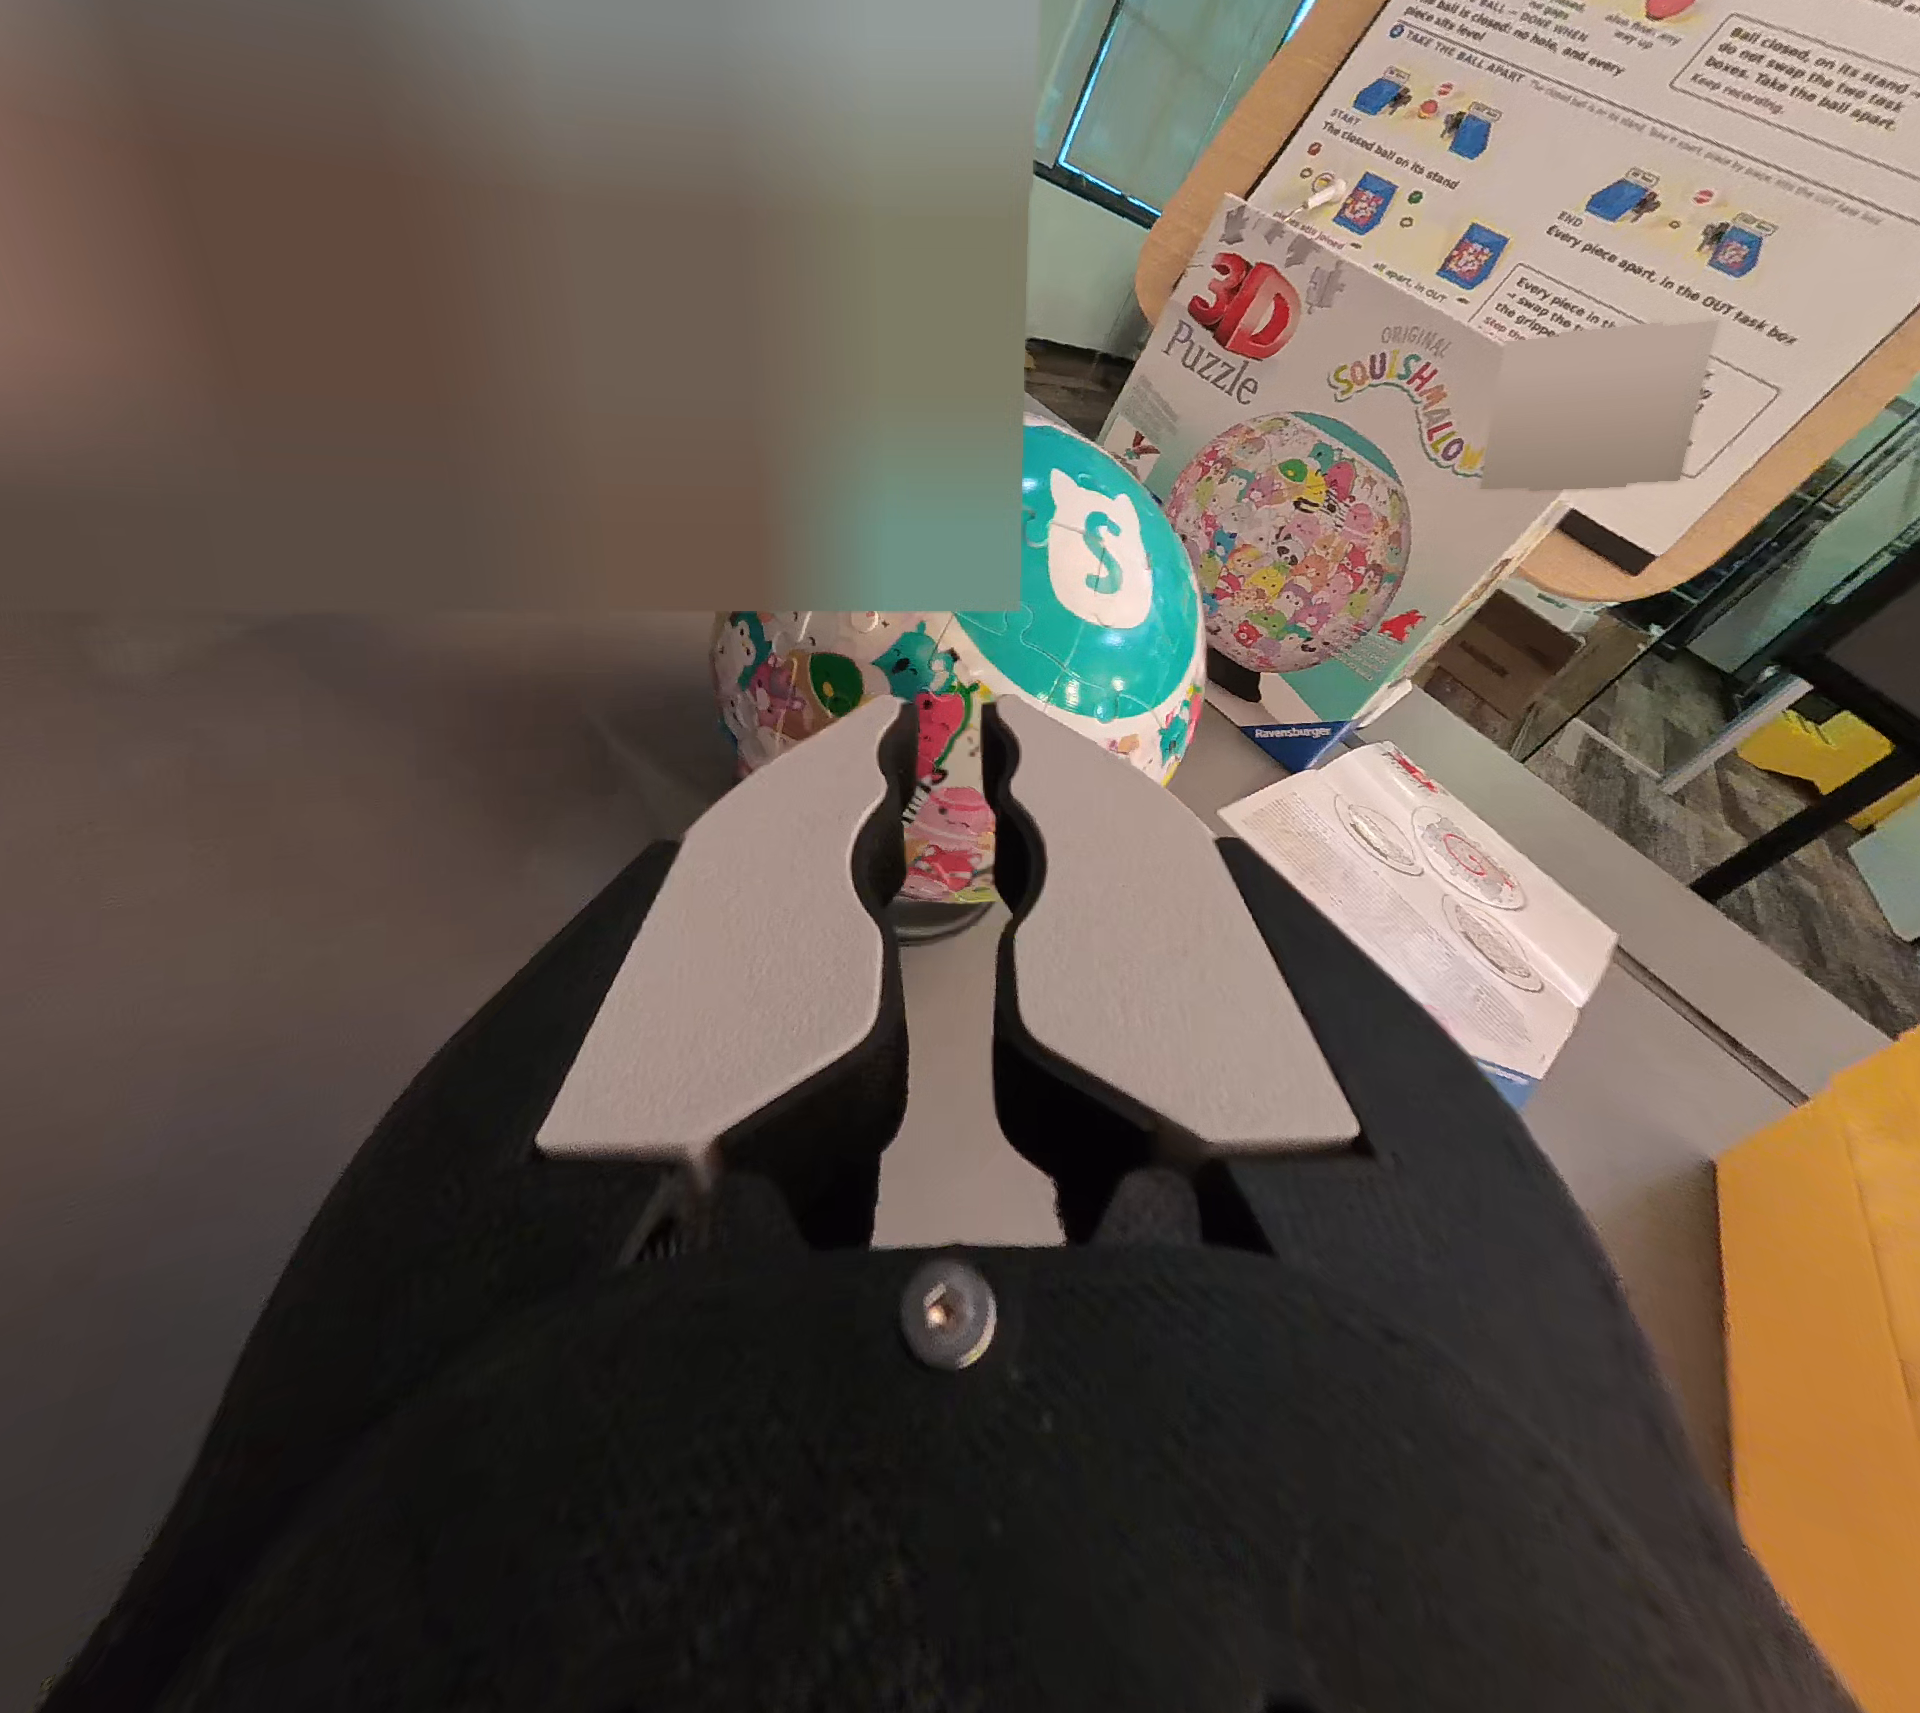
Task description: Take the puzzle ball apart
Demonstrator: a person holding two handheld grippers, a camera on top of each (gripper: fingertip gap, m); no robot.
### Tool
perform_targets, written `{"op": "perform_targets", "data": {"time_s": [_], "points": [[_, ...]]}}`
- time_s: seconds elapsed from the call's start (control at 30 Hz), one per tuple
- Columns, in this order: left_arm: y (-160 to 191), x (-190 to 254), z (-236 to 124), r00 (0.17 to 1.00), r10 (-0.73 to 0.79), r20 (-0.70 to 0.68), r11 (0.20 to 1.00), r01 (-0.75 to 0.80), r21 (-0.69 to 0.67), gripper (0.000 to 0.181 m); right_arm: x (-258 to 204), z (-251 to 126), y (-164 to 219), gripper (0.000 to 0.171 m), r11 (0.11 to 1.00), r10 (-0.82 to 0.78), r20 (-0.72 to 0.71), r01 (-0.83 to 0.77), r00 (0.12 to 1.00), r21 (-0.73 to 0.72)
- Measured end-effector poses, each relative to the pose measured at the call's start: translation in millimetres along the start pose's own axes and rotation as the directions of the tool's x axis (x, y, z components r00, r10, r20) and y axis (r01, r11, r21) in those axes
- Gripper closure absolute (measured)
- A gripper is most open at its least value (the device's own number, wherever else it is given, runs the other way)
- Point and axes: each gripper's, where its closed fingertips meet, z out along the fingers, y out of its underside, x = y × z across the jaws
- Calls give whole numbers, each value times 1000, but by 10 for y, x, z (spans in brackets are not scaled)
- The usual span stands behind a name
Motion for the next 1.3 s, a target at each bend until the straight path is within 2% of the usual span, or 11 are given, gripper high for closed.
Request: {"op": "perform_targets", "data": {"time_s": [0.07,0.2,0.4,0.57,0.67,0.77,0.93,1.0,1.07,1.3], "points": [[7,-16,40,1000,-19,-14,1000,18,-3,99,36,-16,0,159,999,-34,-25,34,999,-4],[23,-1,85,992,-102,-69,995,102,-10,92,57,-42,-49,159,1000,1,-24,0,1000,30],[72,-81,122,974,-213,-73,977,214,12,93,-8,5,-9,157,999,-33,-12,33,999,2],[96,-132,114,970,-235,-58,971,237,16,97,-32,-4,-55,151,999,-5,12,4,1000,35],[109,-194,140,966,-254,-44,967,255,20,99,-82,21,-117,156,997,-36,8,36,999,61],[96,-222,196,968,-247,-49,969,248,13,99,-134,104,-69,156,999,-43,12,43,999,21],[-64,-393,268,964,-265,-22,960,266,82,105,-161,161,-116,161,999,-36,-23,37,999,27],[-113,-379,315,965,-256,-59,963,260,76,105,-125,173,-116,161,996,-85,-74,85,994,6],[-120,-331,356,961,-254,-110,965,259,39,104,-171,189,-124,161,993,-114,-68,115,991,0],[10,-7,371,899,-310,-308,951,292,-106,110,-112,200,-102,162,989,-149,-127,146,981,-32]]}}
